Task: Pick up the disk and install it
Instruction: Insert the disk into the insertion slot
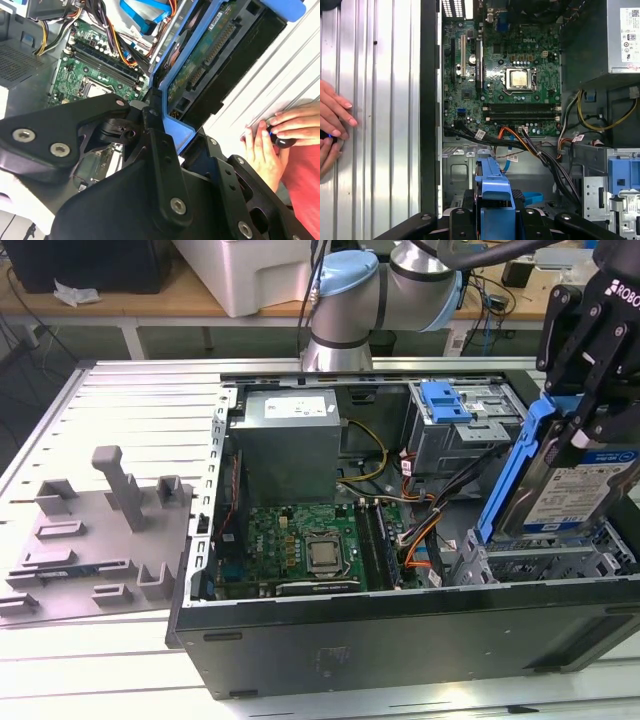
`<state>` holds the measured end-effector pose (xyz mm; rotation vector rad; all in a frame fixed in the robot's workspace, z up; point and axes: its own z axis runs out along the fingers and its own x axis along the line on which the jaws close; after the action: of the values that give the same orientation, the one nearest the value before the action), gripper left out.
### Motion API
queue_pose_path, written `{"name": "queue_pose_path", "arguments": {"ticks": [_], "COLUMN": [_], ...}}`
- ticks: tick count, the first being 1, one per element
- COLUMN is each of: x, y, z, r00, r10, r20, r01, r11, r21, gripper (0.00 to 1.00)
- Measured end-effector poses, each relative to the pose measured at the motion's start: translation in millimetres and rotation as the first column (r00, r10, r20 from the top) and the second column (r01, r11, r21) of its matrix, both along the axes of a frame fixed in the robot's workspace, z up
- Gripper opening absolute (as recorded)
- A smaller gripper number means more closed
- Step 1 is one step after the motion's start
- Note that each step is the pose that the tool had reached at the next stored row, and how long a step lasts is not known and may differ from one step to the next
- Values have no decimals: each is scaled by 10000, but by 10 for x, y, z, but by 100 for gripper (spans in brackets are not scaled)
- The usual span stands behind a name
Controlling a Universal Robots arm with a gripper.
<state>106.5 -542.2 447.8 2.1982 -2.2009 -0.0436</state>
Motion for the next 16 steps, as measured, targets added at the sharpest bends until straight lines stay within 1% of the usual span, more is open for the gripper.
{"name": "queue_pose_path", "arguments": {"ticks": [5,16], "x": [1,1], "y": [-1,1], "z": [-1,-2], "r00": [9999,10000], "r10": [-134,-92], "r20": [-3,-9], "r01": [134,92], "r11": [9999,10000], "r21": [0,8], "gripper": [37,37]}}
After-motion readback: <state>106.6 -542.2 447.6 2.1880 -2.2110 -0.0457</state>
